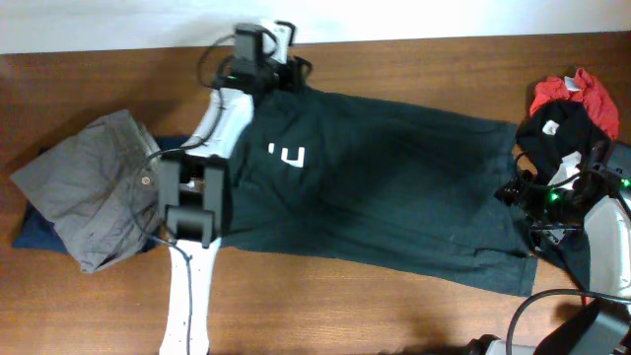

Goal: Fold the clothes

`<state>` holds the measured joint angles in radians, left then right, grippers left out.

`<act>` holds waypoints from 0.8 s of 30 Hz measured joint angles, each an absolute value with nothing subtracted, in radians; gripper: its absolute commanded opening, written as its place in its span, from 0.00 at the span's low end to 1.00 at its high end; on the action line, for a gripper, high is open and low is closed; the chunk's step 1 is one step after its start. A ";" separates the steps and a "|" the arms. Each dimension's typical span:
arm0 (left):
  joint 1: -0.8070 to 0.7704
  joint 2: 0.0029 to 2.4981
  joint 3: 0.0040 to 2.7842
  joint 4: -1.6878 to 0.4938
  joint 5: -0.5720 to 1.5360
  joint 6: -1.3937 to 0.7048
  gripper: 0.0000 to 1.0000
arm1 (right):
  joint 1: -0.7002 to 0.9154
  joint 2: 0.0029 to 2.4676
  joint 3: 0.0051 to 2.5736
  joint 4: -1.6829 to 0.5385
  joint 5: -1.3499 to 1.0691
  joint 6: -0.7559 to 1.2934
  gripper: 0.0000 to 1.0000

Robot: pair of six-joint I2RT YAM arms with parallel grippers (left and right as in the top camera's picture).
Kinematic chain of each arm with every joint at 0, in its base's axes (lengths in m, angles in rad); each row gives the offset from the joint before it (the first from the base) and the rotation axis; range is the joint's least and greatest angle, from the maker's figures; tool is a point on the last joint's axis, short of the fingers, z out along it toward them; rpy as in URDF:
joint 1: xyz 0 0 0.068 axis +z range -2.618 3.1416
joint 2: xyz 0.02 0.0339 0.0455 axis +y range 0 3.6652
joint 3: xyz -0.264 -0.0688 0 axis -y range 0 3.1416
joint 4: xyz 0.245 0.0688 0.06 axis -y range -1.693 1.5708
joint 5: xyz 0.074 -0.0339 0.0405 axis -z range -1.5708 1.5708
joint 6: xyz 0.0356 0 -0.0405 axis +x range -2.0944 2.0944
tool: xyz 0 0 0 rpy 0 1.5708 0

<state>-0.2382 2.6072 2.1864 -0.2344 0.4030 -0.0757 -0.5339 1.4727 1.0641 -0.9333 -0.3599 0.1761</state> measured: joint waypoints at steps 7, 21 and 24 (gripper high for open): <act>-0.266 2.653 2.186 -0.234 0.304 -0.076 0.54 | -0.534 1.473 1.064 -0.934 -0.360 0.175 0.83; -0.249 2.672 2.186 -0.212 0.187 -0.076 0.40 | -0.534 1.473 1.062 -0.939 -0.360 0.176 0.83; -0.249 2.676 2.192 -0.216 0.183 -0.074 0.26 | -0.534 1.473 1.060 -0.942 -0.360 0.176 0.83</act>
<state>-0.2485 2.6762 2.1918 -0.2157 0.1829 -0.0742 -0.5339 1.4727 1.0603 -0.9421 -0.3603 0.1757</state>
